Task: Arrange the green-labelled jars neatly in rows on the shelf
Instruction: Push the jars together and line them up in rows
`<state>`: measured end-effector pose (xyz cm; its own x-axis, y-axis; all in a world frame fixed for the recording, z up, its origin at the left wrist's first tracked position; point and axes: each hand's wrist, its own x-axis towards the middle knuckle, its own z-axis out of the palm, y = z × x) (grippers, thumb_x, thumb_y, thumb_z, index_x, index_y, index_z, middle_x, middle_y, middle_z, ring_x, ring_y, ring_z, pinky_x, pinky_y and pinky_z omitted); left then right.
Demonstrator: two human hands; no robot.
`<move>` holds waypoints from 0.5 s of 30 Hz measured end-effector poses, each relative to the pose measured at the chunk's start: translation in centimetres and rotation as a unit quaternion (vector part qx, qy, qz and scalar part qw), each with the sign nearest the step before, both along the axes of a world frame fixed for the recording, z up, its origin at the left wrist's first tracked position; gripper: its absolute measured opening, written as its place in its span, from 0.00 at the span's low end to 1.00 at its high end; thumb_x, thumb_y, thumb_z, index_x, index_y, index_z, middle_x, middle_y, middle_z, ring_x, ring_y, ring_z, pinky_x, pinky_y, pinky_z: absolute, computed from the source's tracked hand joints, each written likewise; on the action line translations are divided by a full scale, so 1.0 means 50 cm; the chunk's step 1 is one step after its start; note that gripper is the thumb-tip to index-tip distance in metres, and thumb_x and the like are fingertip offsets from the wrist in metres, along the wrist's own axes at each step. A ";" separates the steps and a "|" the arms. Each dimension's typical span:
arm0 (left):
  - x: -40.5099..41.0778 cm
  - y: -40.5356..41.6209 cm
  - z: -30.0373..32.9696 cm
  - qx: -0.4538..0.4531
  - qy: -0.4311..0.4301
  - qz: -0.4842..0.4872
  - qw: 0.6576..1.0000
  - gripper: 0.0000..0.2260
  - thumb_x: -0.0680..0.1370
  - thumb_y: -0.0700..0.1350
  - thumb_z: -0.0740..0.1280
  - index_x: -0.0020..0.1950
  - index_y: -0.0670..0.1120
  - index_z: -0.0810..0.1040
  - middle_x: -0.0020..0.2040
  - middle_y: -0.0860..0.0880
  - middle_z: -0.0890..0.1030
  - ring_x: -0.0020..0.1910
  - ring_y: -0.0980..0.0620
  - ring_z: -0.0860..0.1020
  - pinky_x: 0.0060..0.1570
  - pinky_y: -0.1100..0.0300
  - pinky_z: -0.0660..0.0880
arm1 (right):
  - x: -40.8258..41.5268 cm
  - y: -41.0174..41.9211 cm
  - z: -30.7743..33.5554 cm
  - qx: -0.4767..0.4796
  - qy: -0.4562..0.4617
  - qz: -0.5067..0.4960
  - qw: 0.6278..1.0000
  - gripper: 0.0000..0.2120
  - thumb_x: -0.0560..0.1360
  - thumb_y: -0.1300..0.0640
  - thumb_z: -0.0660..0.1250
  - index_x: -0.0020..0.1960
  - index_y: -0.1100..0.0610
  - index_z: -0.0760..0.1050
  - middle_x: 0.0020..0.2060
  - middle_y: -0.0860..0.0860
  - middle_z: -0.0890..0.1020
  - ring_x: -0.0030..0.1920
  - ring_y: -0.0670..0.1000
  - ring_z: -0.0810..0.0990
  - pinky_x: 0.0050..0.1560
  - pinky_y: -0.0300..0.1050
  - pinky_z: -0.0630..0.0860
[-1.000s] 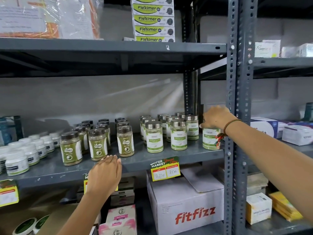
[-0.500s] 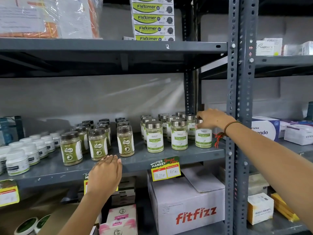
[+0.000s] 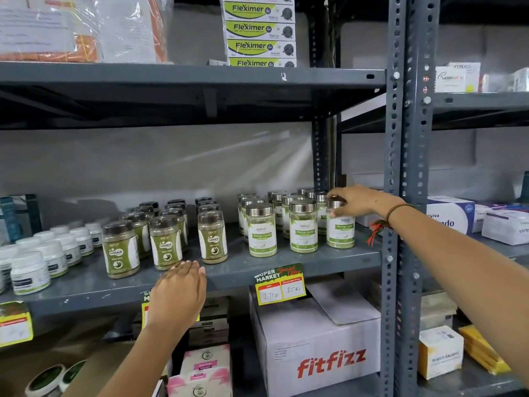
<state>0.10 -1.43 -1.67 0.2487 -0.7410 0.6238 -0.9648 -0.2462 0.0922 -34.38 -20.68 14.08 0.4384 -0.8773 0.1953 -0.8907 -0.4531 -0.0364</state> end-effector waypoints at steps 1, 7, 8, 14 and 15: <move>-0.001 0.001 0.000 -0.002 0.001 0.000 1.000 0.21 0.80 0.51 0.51 0.62 0.42 0.77 0.61 0.44 0.80 0.62 0.47 0.76 0.62 0.50 0.73 | -0.001 -0.002 -0.001 0.004 -0.002 0.002 1.000 0.29 0.77 0.44 0.66 0.75 0.49 0.63 0.68 0.56 0.74 0.65 0.57 0.73 0.62 0.52 0.72; -0.004 0.004 0.001 0.002 -0.001 0.000 1.000 0.21 0.80 0.51 0.51 0.62 0.42 0.77 0.62 0.44 0.80 0.63 0.48 0.75 0.63 0.52 0.72 | 0.015 -0.002 -0.004 -0.083 -0.090 0.047 0.991 0.31 0.78 0.41 0.63 0.76 0.53 0.62 0.70 0.60 0.71 0.69 0.60 0.70 0.66 0.54 0.70; -0.003 0.004 0.001 0.001 -0.001 -0.001 1.000 0.21 0.80 0.51 0.51 0.62 0.42 0.77 0.62 0.44 0.80 0.63 0.48 0.75 0.63 0.52 0.72 | 0.024 0.004 -0.005 -0.117 -0.112 0.068 0.984 0.30 0.79 0.41 0.61 0.76 0.54 0.64 0.69 0.59 0.73 0.67 0.59 0.72 0.65 0.54 0.71; -0.004 0.005 0.001 -0.003 -0.001 -0.003 1.000 0.21 0.80 0.51 0.51 0.62 0.42 0.77 0.61 0.44 0.80 0.62 0.48 0.76 0.63 0.52 0.73 | 0.098 0.042 -0.017 -0.111 -0.093 0.128 0.981 0.35 0.75 0.30 0.53 0.68 0.54 0.75 0.58 0.54 0.82 0.53 0.53 0.81 0.55 0.51 0.77; -0.004 0.005 0.000 -0.004 -0.001 -0.003 1.000 0.21 0.80 0.51 0.51 0.61 0.42 0.77 0.61 0.44 0.80 0.62 0.48 0.76 0.62 0.52 0.73 | 0.106 0.043 -0.020 -0.116 -0.075 0.121 0.983 0.35 0.74 0.30 0.55 0.67 0.54 0.75 0.56 0.54 0.83 0.53 0.54 0.81 0.57 0.54 0.77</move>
<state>-0.10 -1.16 -1.65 0.2420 -0.7373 0.6307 -0.9667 -0.2387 0.0919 -29.09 -18.55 13.07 0.5798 -0.6754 0.4558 -0.7485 -0.6625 -0.0296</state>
